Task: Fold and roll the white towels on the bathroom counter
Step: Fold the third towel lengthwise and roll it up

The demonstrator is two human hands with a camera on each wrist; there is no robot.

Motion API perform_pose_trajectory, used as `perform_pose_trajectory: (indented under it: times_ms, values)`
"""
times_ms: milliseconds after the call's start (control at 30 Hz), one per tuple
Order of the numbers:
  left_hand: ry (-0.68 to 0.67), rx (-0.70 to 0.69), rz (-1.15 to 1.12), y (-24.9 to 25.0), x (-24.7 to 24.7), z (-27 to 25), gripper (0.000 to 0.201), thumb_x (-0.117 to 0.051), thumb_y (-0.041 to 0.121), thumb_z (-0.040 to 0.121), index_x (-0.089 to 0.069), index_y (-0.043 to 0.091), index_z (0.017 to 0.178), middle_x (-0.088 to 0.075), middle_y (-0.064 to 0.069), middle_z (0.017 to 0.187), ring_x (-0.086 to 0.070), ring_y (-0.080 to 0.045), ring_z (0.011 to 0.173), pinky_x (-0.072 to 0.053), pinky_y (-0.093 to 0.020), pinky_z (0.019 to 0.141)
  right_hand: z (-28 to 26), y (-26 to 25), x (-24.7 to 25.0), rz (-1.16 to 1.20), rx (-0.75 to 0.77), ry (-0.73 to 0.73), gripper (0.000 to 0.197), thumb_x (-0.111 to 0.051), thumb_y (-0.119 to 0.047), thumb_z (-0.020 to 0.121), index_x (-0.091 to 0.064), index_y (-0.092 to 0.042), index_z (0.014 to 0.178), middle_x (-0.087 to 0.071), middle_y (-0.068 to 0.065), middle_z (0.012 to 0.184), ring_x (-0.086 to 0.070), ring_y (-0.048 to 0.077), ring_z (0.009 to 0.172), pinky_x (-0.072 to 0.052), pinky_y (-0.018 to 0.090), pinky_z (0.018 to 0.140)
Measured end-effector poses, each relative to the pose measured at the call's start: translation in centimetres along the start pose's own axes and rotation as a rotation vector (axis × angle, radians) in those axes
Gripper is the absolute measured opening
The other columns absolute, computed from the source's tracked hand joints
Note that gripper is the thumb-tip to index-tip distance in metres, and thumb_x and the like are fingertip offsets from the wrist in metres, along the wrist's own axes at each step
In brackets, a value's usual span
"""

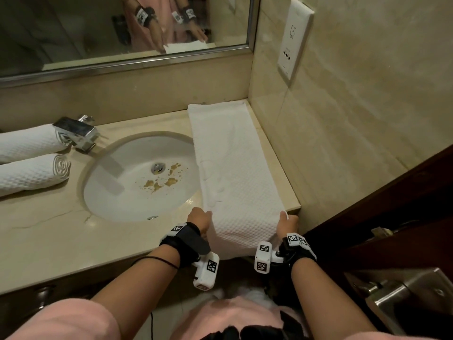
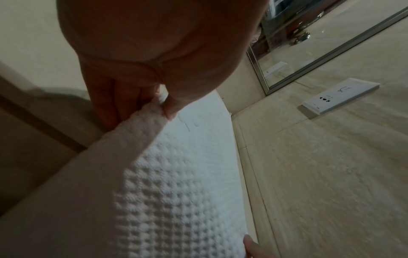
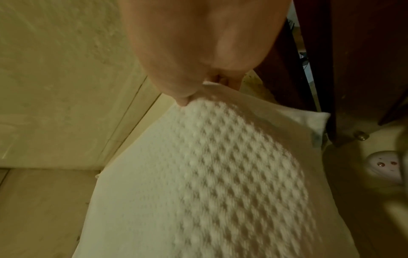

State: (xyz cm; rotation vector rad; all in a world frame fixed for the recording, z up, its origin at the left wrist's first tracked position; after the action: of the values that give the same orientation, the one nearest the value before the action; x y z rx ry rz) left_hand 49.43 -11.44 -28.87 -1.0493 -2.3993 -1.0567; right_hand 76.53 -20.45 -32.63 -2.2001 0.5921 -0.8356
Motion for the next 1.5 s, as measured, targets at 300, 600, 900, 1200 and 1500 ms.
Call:
perform_pose_trajectory:
  times_ms: [300, 600, 900, 1200, 1500]
  values:
    - [-0.100, -0.035, 0.056, -0.8, -0.4, -0.8, 0.031, -0.057, 0.039, 0.089, -0.060, 0.008, 0.088, -0.061, -0.009, 0.089, -0.055, -0.025, 0.080, -0.037, -0.026, 0.064, -0.2, 0.7, 0.4, 0.012, -0.029, 0.028, 0.028, -0.045, -0.008, 0.095, -0.062, 0.009, 0.110, -0.063, 0.025, 0.113, -0.059, 0.036, 0.099, -0.046, 0.038, 0.083]
    - [-0.166, -0.083, 0.104, -1.3, -0.9, -1.9, 0.040, -0.050, 0.034, 0.096, -0.056, 0.000, 0.116, -0.060, -0.015, 0.116, -0.057, -0.030, 0.101, -0.040, -0.029, 0.078, 0.2, 0.5, 1.0, 0.055, -0.085, 0.058, 0.022, -0.050, -0.012, 0.092, -0.059, 0.005, 0.103, -0.057, 0.015, 0.090, -0.052, 0.027, 0.079, -0.038, 0.033, 0.068]
    - [-0.172, -0.136, -0.186, -2.9, -0.9, -2.6, 0.055, -0.052, 0.053, 0.085, -0.050, 0.006, 0.112, -0.060, -0.012, 0.113, -0.058, -0.027, 0.098, -0.049, -0.045, 0.091, -1.1, 0.2, 1.0, 0.042, 0.060, 0.065, 0.009, -0.057, -0.014, 0.089, -0.052, -0.009, 0.094, -0.055, 0.008, 0.088, -0.050, 0.024, 0.081, -0.041, 0.033, 0.073]
    - [-0.273, -0.181, -0.067, -4.8, -2.7, -3.6, 0.035, -0.057, 0.017, 0.092, -0.051, 0.002, 0.123, -0.057, -0.004, 0.116, -0.053, -0.020, 0.105, -0.043, -0.031, 0.091, -1.2, 0.5, 0.7, -0.177, 0.086, -0.031, 0.013, -0.058, -0.012, 0.088, -0.048, -0.009, 0.080, -0.050, 0.007, 0.078, -0.047, 0.022, 0.079, -0.038, 0.029, 0.068]
    - [-0.508, -0.213, -0.346, -7.3, -5.7, -3.6, 0.066, -0.070, 0.023, 0.081, -0.042, 0.010, 0.139, -0.050, -0.005, 0.139, -0.047, -0.022, 0.128, -0.036, -0.034, 0.109, -2.2, 3.0, 1.3, -0.287, 0.029, -0.224, 0.028, -0.062, -0.026, 0.083, -0.054, 0.000, 0.088, -0.056, 0.012, 0.088, -0.050, 0.022, 0.079, -0.038, 0.034, 0.071]
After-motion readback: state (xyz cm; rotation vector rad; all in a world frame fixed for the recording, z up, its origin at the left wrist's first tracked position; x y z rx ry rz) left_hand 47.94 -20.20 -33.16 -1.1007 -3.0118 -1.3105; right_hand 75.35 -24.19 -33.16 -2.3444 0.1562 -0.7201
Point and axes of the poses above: each hand's wrist, its own z-axis towards the middle knuckle, its own x-axis out of the back of the hand, y = z × x, the point moved 5 cm from there along z, towards the middle knuckle
